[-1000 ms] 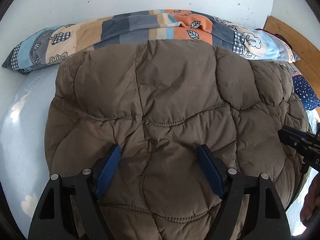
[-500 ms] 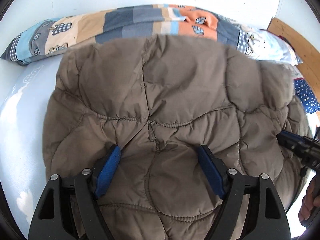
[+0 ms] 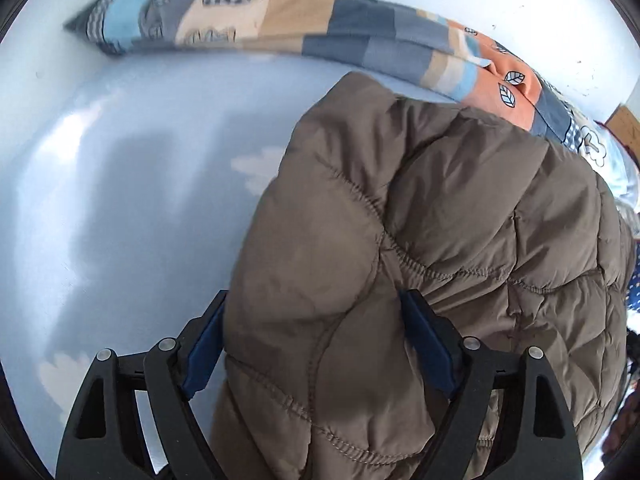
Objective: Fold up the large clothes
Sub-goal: 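Press the folded jacket flat with both open grippers, then close both grippers on the hem edge of the folded jacket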
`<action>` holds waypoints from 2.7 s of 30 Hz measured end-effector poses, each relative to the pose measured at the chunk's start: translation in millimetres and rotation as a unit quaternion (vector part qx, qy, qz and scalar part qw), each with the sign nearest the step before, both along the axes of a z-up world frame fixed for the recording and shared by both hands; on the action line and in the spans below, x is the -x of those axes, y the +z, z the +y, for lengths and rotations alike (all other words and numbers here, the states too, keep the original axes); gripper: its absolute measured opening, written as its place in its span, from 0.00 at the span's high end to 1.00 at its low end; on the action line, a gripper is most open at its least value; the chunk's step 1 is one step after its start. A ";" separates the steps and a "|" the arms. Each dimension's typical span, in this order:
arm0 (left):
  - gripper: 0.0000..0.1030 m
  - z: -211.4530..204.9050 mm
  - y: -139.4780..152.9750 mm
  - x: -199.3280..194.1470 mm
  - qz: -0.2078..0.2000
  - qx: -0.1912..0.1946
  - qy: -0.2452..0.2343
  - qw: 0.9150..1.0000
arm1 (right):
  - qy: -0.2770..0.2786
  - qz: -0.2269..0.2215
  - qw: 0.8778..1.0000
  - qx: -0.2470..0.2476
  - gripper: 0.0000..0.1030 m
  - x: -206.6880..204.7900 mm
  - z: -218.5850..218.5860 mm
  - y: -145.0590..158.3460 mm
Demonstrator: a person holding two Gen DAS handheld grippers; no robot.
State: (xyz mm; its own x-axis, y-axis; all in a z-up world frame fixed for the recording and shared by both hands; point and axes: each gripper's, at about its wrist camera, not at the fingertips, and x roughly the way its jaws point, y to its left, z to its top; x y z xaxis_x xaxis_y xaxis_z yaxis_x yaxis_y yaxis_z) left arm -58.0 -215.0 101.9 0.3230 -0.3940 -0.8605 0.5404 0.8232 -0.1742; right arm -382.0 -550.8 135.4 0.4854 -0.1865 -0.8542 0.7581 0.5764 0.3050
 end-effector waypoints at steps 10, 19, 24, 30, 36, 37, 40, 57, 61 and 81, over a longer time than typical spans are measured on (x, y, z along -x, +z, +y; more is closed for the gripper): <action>0.19 10.0 50.8 21.7 -0.052 0.041 -0.003 0.998 | 0.039 -0.005 0.998 0.057 0.54 -3.2 39.6 45.0; 0.19 27.4 82.8 64.6 -0.095 0.051 -0.032 0.994 | 0.151 -0.016 0.987 0.050 0.53 -15.8 126.4 63.7; 0.19 80.9 109.7 81.9 -0.109 0.077 0.002 0.991 | 0.171 -0.033 0.983 0.056 0.51 -12.2 166.6 79.7; 0.19 89.7 70.8 107.3 -0.070 0.049 -0.009 0.996 | 0.165 -0.022 0.985 0.049 0.49 5.2 201.4 69.5; 0.19 54.1 19.8 102.2 -0.056 -0.015 -0.031 0.998 | 0.159 0.020 0.984 0.075 0.49 -8.0 185.6 39.2; 0.18 51.8 12.5 101.6 -0.053 -0.025 -0.031 0.998 | 0.162 0.025 0.984 0.070 0.49 -10.9 182.3 34.2; 0.16 41.4 0.0 100.0 -0.057 -0.052 -0.039 0.996 | 0.169 0.046 0.983 0.051 0.47 -22.1 175.7 14.0; 0.16 21.7 22.1 123.4 -0.163 -0.056 -0.052 0.984 | 0.138 -0.005 0.987 0.079 0.45 -19.5 157.3 48.5; 0.16 17.9 19.2 118.9 -0.164 -0.063 -0.053 0.983 | 0.126 0.002 0.990 0.058 0.45 -23.0 135.7 36.5; 0.16 14.0 12.6 119.8 -0.174 -0.078 -0.062 0.980 | 0.140 0.035 0.988 0.052 0.42 -28.9 139.0 9.1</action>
